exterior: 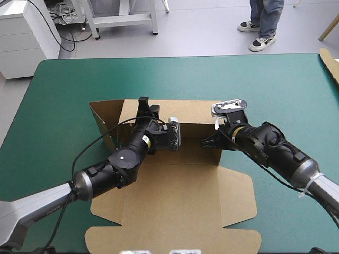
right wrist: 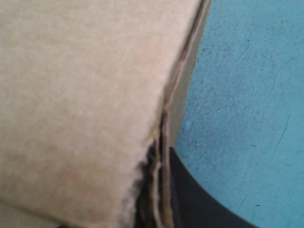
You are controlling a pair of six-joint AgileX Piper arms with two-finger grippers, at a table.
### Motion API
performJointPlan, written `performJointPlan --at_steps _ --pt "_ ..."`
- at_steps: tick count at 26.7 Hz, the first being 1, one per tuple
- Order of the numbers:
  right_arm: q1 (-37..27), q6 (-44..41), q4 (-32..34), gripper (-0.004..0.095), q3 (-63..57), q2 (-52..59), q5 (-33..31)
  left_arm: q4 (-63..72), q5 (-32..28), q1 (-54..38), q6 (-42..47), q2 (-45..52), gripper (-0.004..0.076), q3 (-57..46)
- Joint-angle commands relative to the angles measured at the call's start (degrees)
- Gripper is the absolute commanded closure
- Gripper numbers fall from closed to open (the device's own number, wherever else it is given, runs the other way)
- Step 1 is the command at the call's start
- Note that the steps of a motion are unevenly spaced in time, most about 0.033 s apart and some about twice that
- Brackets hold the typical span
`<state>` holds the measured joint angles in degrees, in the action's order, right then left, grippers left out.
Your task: Fold the box
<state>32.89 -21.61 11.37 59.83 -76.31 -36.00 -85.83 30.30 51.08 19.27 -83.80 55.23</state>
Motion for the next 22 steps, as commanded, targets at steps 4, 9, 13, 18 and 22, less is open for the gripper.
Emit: performJointPlan --at_steps 4,9,13,18,22 --pt "0.4 0.2 -0.8 0.0928 1.5 -0.1 4.8 1.1 3.7 2.1 2.3 4.8 0.0240 1.3" --pt "0.4 -0.1 -0.8 0.0928 1.5 -1.9 7.3 2.2 8.9 7.6 2.3 7.9 0.0240 1.3" --pt "0.3 -0.1 -0.1 0.0928 1.8 -2.8 8.3 7.7 13.5 12.6 -1.1 9.6 0.0240 1.3" --pt "0.3 -0.5 1.0 0.0928 2.1 -3.4 8.9 16.7 21.2 19.0 -7.0 11.5 0.0240 1.3" --pt "0.3 -0.5 1.1 0.0928 2.1 -3.5 8.8 18.7 25.2 24.3 -7.0 14.2 0.0241 1.3"
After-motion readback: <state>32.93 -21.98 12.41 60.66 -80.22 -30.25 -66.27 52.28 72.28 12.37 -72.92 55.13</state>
